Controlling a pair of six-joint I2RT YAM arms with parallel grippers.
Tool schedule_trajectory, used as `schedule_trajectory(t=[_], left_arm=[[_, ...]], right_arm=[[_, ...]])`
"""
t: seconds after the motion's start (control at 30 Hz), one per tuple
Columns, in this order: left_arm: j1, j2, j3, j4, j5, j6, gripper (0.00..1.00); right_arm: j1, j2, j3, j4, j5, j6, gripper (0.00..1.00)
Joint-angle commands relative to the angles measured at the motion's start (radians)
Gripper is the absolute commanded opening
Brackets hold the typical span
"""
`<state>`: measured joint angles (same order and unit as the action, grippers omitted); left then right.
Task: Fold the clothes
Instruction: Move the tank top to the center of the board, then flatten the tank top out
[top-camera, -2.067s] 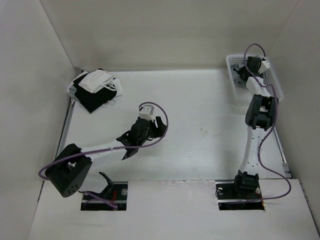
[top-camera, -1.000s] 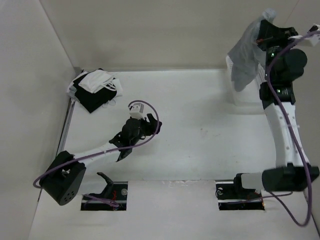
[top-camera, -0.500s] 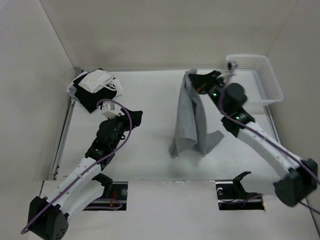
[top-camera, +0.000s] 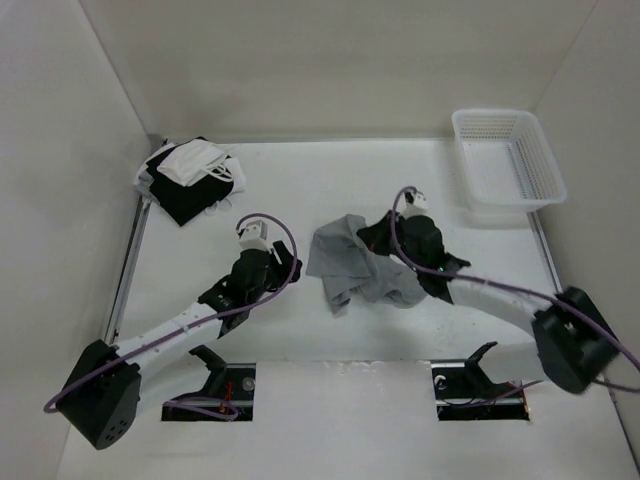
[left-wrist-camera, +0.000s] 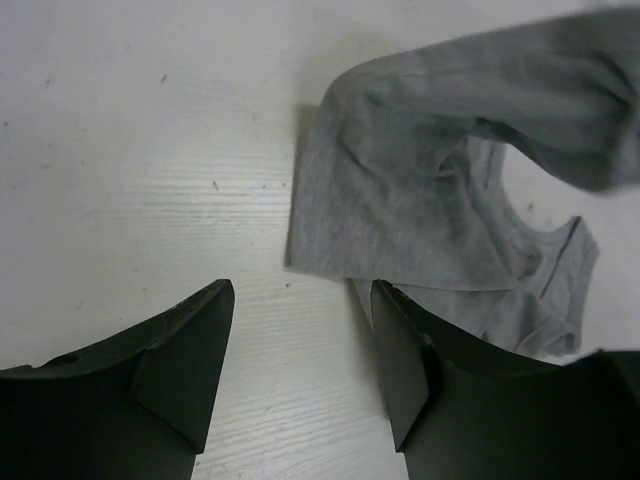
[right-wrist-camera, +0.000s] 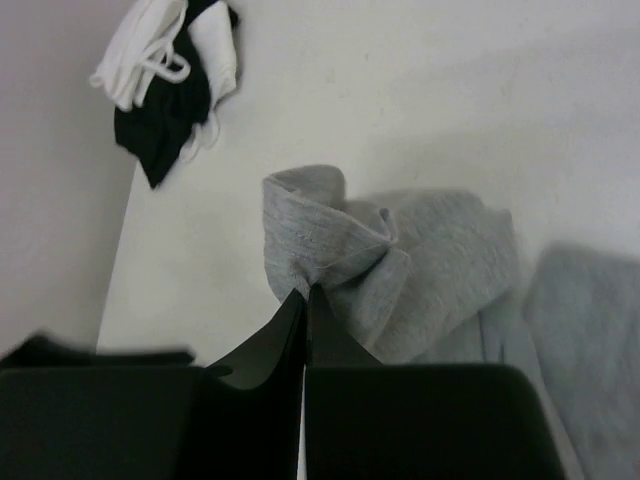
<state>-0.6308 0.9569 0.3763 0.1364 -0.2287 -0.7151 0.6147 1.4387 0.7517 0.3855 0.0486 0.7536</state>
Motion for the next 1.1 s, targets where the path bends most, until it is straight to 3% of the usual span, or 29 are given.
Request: schedule_trajectory(t=[0.0, 0.13, 0.2, 0.3, 0.53, 0.77, 0.83, 0.93, 0.97, 1.07], left_arm=[[-0.051, 0.095, -0.008, 0.074, -0.046, -0.006, 0.55], [-0.124, 0.225, 0.006, 0.144, -0.04, 0.005, 0.52], [-0.148, 0.256, 0.006, 0.166, -0.044, 0.011, 0.5], [-0.177, 0.296, -0.004, 0.207, -0.052, 0.016, 0.48], [-0.18, 0.4, 0.027, 0.307, -0.055, 0.086, 0.47], [-0.166, 0.529, 0.122, 0.295, -0.121, 0.157, 0.45], [-0.166, 0.565, 0.147, 0.293, -0.115, 0.167, 0.4], [-0.163, 0.598, 0.17, 0.292, -0.115, 0.183, 0.24], [-0.16, 0.603, 0.176, 0.29, -0.121, 0.181, 0.13], [-0.148, 0.557, 0.177, 0.279, -0.132, 0.174, 0.02]], right_arm=[[0.075, -0.367, -0.28, 0.003, 0.124, 0.053, 0.0], [0.142, -0.796, -0.443, -0.279, 0.232, 0.145, 0.0], [0.154, -0.888, -0.466, -0.361, 0.261, 0.167, 0.0], [0.159, -0.937, -0.495, -0.401, 0.293, 0.179, 0.0], [0.159, -0.861, -0.492, -0.327, 0.28, 0.161, 0.01], [0.106, -0.885, -0.502, -0.321, 0.238, 0.153, 0.01], [0.086, -0.886, -0.503, -0.312, 0.215, 0.151, 0.01], [0.067, -0.891, -0.506, -0.303, 0.198, 0.151, 0.01], [0.059, -0.894, -0.508, -0.297, 0.188, 0.151, 0.01], [0.046, -0.882, -0.509, -0.286, 0.174, 0.148, 0.01]])
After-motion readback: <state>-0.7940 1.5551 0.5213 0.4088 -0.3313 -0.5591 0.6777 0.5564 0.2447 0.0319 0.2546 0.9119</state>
